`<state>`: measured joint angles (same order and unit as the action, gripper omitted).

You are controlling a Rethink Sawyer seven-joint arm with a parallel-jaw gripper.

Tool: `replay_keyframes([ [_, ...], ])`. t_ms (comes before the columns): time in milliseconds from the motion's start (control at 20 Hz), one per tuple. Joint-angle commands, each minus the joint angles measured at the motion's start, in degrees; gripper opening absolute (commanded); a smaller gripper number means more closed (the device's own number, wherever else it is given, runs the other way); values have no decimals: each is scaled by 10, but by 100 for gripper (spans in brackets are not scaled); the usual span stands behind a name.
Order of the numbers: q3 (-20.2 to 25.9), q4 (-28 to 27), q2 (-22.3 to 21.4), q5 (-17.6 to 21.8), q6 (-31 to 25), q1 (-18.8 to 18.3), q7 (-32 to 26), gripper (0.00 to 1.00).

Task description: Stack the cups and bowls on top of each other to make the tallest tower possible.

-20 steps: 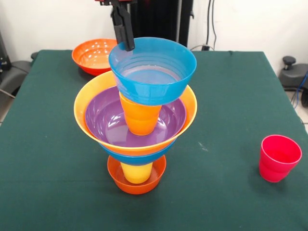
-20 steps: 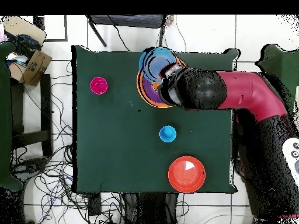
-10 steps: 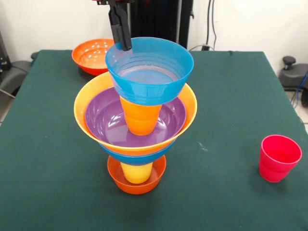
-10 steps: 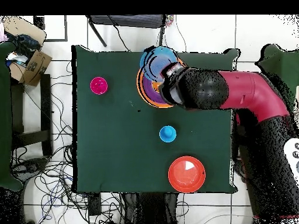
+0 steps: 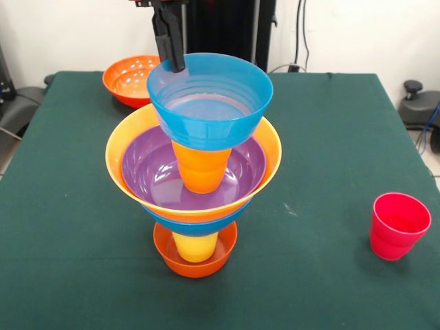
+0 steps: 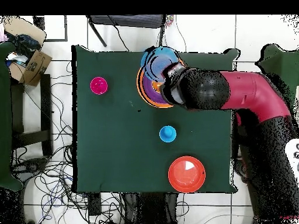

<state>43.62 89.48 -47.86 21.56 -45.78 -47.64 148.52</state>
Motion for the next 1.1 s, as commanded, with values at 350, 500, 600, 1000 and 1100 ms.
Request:
replay_keyframes([
  [350,-28,16,14,39,16,5,-79,0],
  [500,-28,13,16,40,16,6,-79,0],
  [600,-28,13,16,40,17,7,-77,0],
  [1000,-28,16,16,41,19,8,-76,0],
  [1100,-27,18,17,39,16,8,-77,0],
])
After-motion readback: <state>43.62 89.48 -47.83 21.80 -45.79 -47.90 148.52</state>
